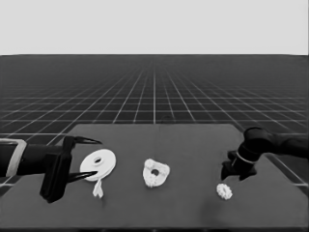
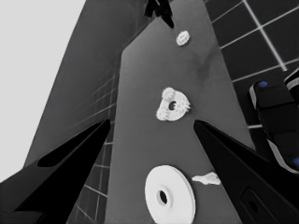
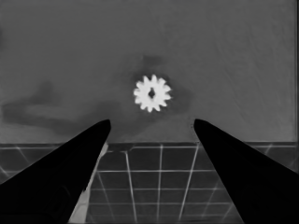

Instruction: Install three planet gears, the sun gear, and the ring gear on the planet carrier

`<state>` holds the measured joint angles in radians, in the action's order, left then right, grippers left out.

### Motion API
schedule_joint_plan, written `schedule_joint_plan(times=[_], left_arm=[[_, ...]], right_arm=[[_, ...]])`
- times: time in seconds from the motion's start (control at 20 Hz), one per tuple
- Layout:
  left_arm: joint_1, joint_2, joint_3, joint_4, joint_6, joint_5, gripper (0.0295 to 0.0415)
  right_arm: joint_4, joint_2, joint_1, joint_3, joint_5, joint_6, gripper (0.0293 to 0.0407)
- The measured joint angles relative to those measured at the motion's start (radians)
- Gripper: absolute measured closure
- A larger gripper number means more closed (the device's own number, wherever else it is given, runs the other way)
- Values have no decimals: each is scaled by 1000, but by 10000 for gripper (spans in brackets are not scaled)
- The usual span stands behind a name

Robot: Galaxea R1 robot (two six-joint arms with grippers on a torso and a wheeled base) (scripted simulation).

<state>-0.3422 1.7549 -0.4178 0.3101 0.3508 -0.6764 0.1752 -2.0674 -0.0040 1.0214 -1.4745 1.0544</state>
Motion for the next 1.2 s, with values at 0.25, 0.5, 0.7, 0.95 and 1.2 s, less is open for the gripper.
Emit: schedule_joint_plan(times=[0.25, 0.5, 0.7, 0.95, 1.2], left_arm=[[0, 0, 0, 0, 0, 0, 326], [0, 0, 0, 0, 0, 0, 326], [0, 0, 0, 0, 0, 0, 326], [0, 0, 0, 0, 0, 0, 326], [0, 0, 0, 0, 0, 0, 326]], right_arm=[[187, -57, -226, 116, 129, -28, 315], [198, -64, -239, 129, 139, -31, 315], [199, -64, -240, 129, 140, -31, 390], [199, -64, -240, 129, 140, -31, 390], [28, 0, -32, 6, 17, -6, 390]])
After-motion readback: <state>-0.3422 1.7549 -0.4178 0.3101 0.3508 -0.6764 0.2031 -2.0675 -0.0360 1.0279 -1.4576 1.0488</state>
